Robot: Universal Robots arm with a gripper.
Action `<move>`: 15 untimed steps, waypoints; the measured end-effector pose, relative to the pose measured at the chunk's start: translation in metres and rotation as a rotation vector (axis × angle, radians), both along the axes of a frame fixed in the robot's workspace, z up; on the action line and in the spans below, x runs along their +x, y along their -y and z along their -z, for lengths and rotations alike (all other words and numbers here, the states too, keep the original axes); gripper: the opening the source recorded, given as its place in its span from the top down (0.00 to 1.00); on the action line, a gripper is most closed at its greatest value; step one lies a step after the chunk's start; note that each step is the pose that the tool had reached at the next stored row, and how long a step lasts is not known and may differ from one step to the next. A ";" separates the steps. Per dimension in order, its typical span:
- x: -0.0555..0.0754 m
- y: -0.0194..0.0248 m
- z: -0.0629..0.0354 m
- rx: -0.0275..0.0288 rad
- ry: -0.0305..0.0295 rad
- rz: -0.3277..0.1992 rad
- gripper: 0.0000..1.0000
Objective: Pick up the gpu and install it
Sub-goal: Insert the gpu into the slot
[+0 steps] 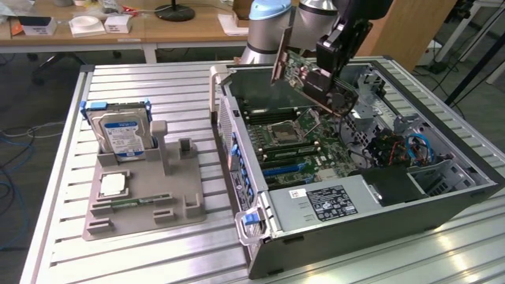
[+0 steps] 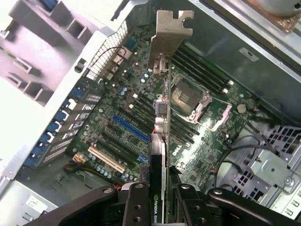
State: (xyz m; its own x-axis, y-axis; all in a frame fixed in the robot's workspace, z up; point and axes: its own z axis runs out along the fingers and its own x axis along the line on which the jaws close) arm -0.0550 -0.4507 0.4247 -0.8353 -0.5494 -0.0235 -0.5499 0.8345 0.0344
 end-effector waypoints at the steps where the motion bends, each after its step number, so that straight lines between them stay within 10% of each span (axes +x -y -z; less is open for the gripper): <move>1: 0.000 0.0000 0.0002 0.0000 0.0000 -0.014 0.74; 15: 0.000 0.0000 0.0032 -0.0001 0.0000 -0.156 0.74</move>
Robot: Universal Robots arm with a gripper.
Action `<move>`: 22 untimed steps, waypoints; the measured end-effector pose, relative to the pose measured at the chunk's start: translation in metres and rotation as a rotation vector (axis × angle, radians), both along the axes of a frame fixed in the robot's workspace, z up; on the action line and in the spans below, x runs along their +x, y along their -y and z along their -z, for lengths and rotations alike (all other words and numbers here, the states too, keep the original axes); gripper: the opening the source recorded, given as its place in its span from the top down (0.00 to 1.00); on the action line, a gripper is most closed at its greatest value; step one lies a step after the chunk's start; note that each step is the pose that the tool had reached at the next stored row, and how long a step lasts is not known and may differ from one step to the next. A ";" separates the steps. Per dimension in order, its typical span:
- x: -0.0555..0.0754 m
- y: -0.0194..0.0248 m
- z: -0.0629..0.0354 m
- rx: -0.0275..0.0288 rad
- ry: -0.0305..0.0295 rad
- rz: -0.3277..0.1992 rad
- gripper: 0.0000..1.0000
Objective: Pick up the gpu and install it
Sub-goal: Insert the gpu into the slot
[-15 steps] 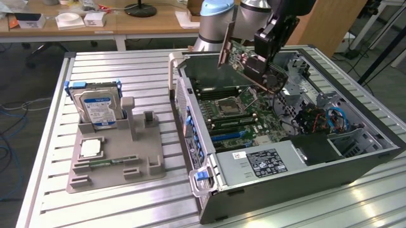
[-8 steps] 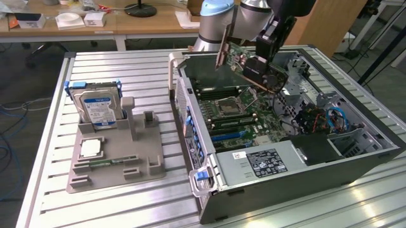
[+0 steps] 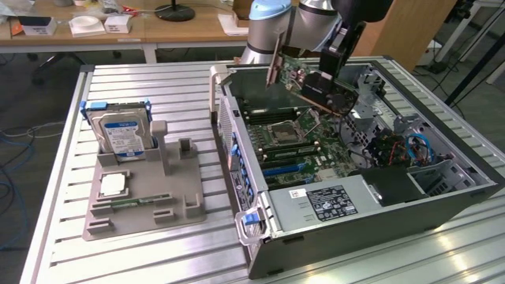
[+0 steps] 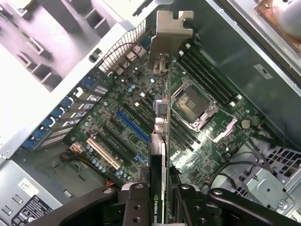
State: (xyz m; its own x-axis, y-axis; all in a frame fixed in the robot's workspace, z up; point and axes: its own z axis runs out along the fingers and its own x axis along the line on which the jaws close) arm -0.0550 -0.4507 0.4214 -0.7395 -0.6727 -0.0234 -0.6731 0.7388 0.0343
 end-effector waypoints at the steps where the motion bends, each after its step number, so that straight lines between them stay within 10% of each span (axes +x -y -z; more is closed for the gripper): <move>1: 0.000 0.0000 0.0003 0.0000 0.0001 -0.006 0.74; 22: 0.002 0.0000 0.0072 0.0001 0.0001 -0.150 0.74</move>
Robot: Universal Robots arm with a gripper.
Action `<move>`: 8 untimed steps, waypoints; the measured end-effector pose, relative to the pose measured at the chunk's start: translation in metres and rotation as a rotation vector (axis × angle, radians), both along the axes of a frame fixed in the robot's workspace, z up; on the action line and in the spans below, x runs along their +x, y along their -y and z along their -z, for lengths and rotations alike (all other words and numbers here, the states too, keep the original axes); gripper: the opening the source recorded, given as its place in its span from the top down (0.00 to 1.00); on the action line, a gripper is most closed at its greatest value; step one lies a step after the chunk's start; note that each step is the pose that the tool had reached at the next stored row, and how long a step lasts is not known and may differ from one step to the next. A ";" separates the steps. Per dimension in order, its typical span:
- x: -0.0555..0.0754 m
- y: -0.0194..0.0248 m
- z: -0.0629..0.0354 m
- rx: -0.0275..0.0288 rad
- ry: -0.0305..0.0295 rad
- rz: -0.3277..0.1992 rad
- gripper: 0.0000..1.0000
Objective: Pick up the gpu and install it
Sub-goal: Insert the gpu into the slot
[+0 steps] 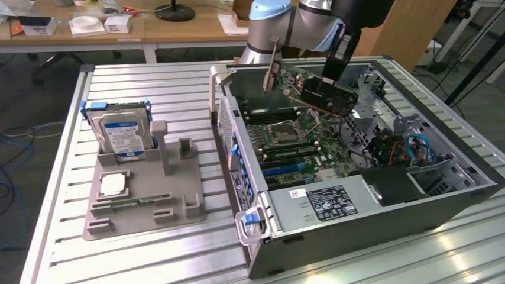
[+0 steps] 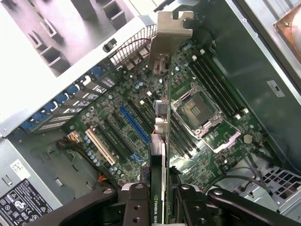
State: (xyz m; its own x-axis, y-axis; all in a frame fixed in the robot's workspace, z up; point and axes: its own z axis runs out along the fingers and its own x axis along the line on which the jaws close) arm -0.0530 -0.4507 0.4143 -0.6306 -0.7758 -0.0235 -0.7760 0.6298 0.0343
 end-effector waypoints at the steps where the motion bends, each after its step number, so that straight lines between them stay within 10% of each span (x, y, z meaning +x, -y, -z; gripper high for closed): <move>1: 0.000 0.0000 0.0001 0.0000 0.0000 -0.004 0.74; 8: 0.001 0.0000 0.0014 -0.0001 -0.0001 -0.038 0.74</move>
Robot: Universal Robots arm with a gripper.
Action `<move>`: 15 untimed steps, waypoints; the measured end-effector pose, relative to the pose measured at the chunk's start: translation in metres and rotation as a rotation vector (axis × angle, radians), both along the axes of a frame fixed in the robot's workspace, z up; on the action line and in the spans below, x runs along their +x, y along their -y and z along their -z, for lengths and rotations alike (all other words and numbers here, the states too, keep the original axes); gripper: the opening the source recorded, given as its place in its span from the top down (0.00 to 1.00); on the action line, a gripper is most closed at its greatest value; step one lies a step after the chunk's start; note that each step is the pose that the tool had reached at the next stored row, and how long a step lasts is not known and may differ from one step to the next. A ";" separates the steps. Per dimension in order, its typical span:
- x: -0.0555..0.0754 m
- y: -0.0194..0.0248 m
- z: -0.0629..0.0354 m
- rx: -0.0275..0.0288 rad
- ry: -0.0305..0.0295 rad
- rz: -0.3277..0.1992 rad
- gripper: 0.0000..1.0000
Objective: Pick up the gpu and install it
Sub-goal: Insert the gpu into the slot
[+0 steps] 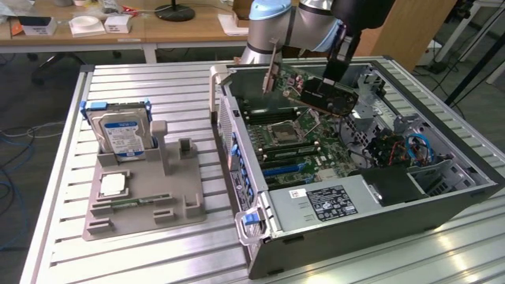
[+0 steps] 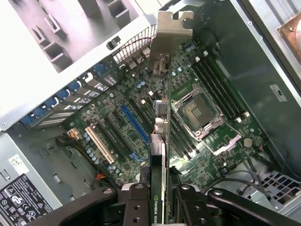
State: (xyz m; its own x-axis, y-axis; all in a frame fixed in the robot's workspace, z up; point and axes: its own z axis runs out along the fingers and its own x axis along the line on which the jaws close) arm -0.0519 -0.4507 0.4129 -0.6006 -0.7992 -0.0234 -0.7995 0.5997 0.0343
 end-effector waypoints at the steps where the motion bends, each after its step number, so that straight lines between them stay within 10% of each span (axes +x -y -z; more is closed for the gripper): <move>1: 0.000 0.0000 0.0002 0.0001 0.0001 -0.005 0.74; 15: 0.001 -0.0005 0.0048 0.0000 0.0000 -0.055 0.74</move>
State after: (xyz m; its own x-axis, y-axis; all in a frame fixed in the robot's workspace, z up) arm -0.0510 -0.4502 0.4081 -0.5560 -0.8308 -0.0234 -0.8310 0.5552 0.0343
